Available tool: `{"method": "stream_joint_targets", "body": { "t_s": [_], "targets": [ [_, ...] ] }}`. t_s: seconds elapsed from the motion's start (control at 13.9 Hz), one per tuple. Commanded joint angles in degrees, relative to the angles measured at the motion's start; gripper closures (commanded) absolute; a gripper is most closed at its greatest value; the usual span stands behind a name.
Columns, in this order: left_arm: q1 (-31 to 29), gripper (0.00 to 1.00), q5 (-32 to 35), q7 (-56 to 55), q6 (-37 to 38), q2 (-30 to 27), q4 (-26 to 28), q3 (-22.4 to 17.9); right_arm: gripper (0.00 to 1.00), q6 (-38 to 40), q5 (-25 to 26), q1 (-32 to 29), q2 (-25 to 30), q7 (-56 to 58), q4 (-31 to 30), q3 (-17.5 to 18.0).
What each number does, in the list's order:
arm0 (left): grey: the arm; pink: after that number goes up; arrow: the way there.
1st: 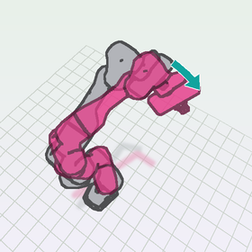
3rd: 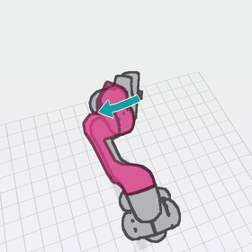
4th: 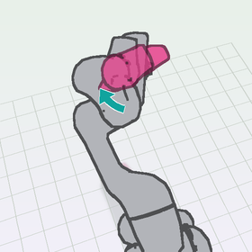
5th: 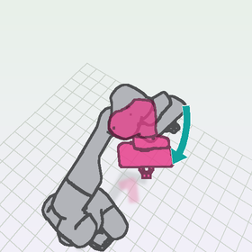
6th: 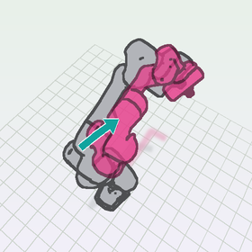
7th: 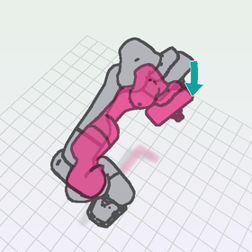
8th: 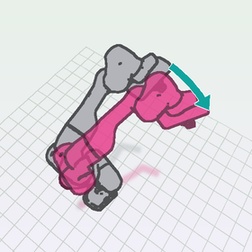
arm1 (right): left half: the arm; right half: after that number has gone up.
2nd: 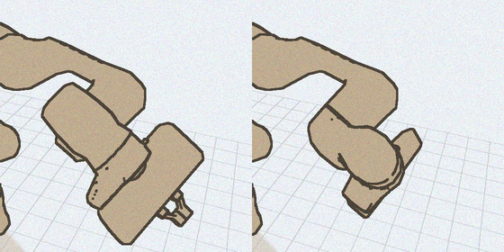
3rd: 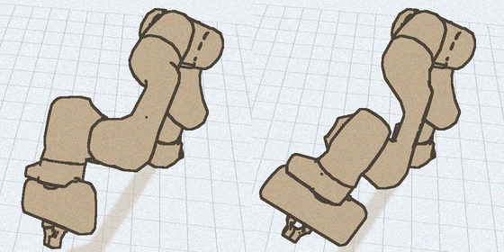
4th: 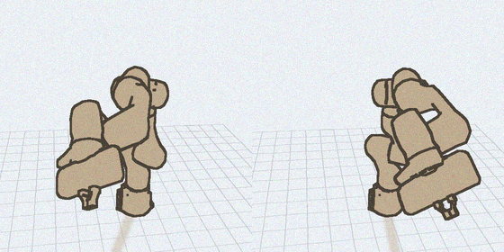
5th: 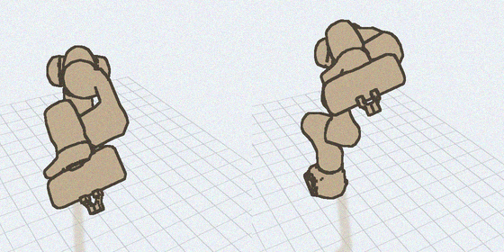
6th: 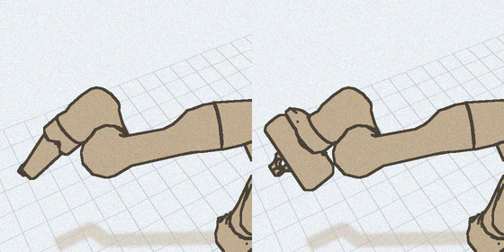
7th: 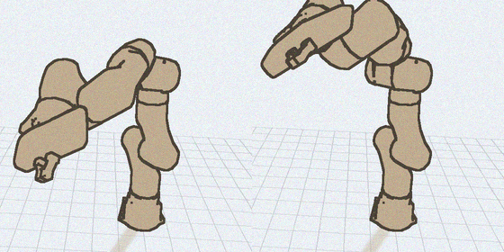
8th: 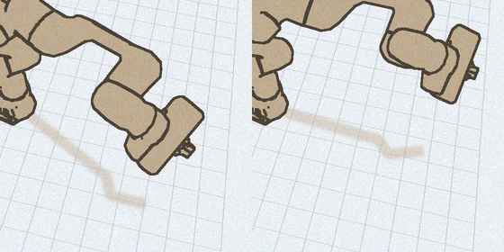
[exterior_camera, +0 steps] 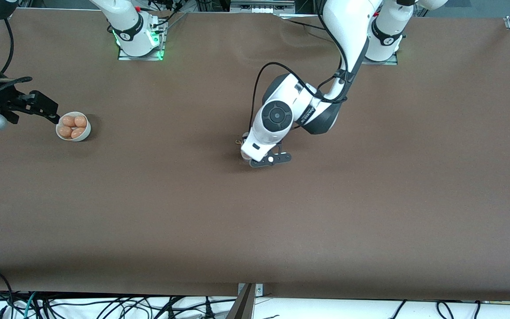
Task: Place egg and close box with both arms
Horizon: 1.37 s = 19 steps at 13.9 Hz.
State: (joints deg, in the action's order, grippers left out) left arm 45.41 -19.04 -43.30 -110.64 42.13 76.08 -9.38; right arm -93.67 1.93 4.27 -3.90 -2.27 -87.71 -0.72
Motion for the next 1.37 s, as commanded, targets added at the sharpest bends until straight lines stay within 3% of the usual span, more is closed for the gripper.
{"method": "stream_joint_targets", "body": {
  "t_s": [0.0, 0.14, 0.22, 0.36, 0.65, 1.01, 1.29],
  "targets": [
    [-0.32, 0.45, 5.57, 0.67, 7.96, -3.45, -3.98, -4.75, 0.00, 0.07, -0.17, 0.04, 0.03, -0.46, 0.43, 0.10],
    [-3.90, 0.08, 7.09, 4.42, 14.29, -3.64, -9.60, -6.17, 0.00, 0.07, -0.17, 0.04, 0.03, -0.46, 0.43, 0.10],
    [-6.36, 0.00, 7.18, 6.01, 16.58, -3.72, -12.68, -6.18, 0.00, 0.07, -0.17, 0.04, 0.03, -0.46, 0.43, 0.10],
    [-11.46, 0.00, 7.09, 6.29, 19.23, -5.39, -16.04, -6.00, 0.00, 0.07, -0.17, 0.04, 0.03, -0.46, 0.43, 0.10],
    [-18.24, 0.00, 7.44, 9.18, 19.41, -9.69, -16.14, -6.61, 0.00, 0.07, -0.08, 0.04, 0.03, -0.46, 0.43, 0.10],
    [-22.64, 0.00, 18.85, 23.74, 23.62, -11.89, -16.23, -7.23, 0.00, 0.07, -0.17, 0.04, 0.03, -0.46, 0.43, 0.19],
    [-26.07, 0.00, 19.13, 36.24, 26.71, -15.57, -14.92, -7.32, 0.00, 0.07, -0.17, 0.04, 0.03, -0.46, 0.43, 0.10]
  ]
}}
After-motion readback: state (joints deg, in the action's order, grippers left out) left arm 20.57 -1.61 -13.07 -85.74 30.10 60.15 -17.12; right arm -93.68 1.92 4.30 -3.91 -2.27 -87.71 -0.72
